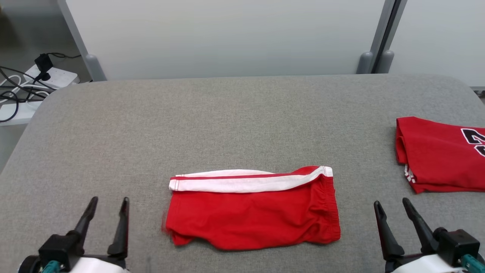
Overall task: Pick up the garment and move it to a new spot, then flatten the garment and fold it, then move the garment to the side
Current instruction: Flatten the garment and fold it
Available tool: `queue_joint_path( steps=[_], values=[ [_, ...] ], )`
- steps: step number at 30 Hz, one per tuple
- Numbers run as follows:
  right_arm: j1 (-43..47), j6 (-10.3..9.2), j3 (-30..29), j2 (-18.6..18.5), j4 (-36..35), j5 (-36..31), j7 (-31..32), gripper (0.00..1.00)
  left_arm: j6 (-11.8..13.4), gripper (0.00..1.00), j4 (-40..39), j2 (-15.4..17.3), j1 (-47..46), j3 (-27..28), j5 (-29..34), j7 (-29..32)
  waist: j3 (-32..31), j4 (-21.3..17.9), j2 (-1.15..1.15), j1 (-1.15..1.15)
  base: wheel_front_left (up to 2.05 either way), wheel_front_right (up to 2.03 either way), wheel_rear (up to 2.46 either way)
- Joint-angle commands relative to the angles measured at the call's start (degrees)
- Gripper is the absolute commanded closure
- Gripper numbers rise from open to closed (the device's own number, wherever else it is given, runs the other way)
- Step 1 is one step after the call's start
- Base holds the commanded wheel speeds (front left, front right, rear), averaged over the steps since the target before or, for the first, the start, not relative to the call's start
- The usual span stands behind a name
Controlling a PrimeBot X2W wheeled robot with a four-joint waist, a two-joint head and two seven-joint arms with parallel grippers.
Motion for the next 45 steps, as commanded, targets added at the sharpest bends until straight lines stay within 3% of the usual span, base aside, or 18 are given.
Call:
queue_joint_path(
  steps=[1, 12, 33, 45],
  values=[
    [-0.32, 0.0, 0.83, -0.1, -1.34, -0.61, -0.88, 0.0, -0.88, 0.0, -0.88, 1.1, -1.46, 3.81, 0.02, -0.51, -0.45, -0.37, 0.0, 0.0, 0.0, 0.0, 0.0],
    [0.75, 0.0, -0.36, 0.95, 1.07, -1.37, 0.08, 0.0, -2.58, 0.0, 0.44, -1.77, 1.36, 6.08, 2.08, -0.52, -1.38, 0.57, 0.0, 0.0, 0.0, 0.0, 0.0],
    [-3.0, 0.0, 1.02, 0.21, 5.78, 3.09, 4.47, 0.0, -3.13, 0.0, 1.97, -2.2, -0.98, 3.96, 2.93, 0.12, 0.04, 3.85, 0.0, 0.0, 0.0, 0.0, 0.0],
    [-14.16, 0.0, 9.07, -2.08, 19.67, 12.17, 9.45, 0.0, -4.27, 0.0, 2.26, -3.42, -4.78, 1.54, 3.87, 0.05, 2.94, 7.96, 0.0, 0.0, 0.0, 0.0, 0.0]
  ],
)
